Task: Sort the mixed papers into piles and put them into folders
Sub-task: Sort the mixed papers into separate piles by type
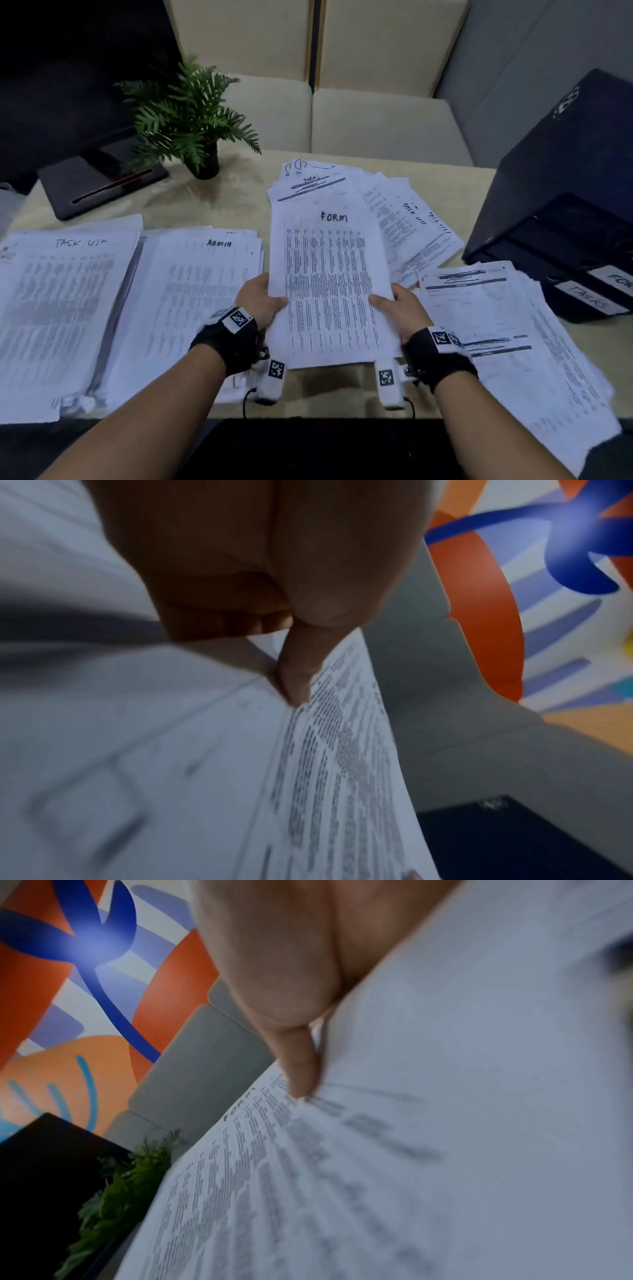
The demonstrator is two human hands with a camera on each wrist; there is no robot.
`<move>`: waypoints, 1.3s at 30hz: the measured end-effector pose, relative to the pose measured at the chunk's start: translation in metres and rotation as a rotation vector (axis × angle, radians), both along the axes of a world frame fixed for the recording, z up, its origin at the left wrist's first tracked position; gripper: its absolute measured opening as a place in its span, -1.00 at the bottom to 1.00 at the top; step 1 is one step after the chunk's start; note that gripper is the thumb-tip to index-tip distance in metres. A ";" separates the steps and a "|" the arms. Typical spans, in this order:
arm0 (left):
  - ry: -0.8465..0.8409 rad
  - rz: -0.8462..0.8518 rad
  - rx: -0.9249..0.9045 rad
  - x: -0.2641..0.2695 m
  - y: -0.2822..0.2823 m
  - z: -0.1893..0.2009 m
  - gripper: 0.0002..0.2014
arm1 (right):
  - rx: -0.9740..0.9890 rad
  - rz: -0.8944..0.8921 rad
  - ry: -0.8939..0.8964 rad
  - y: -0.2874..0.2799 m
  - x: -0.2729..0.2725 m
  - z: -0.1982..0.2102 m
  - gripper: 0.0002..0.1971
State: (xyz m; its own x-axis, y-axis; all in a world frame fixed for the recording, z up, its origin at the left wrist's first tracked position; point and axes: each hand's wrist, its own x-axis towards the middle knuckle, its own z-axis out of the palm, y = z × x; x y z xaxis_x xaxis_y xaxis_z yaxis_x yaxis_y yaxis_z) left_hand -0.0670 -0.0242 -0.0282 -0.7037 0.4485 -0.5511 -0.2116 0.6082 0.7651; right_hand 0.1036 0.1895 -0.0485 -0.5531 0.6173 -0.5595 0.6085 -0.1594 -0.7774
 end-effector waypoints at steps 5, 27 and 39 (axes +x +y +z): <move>0.005 -0.057 -0.020 0.014 -0.019 -0.006 -0.74 | 0.053 -0.019 -0.085 -0.022 0.013 -0.006 -0.86; 0.092 0.022 -0.088 0.012 -0.021 -0.010 -0.86 | 0.113 -0.174 -0.018 -0.012 0.036 0.013 -0.91; 0.143 -0.008 -0.161 0.016 -0.017 -0.007 -0.96 | 0.247 -0.124 -0.066 -0.010 0.026 0.009 -0.87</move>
State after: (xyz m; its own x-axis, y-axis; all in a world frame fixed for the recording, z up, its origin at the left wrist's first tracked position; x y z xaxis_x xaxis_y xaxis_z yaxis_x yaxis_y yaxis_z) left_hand -0.0510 -0.0417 -0.0356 -0.7768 0.3686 -0.5107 -0.1028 0.7258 0.6802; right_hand 0.1301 0.1799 -0.0391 -0.4325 0.7999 -0.4160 0.6465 -0.0464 -0.7615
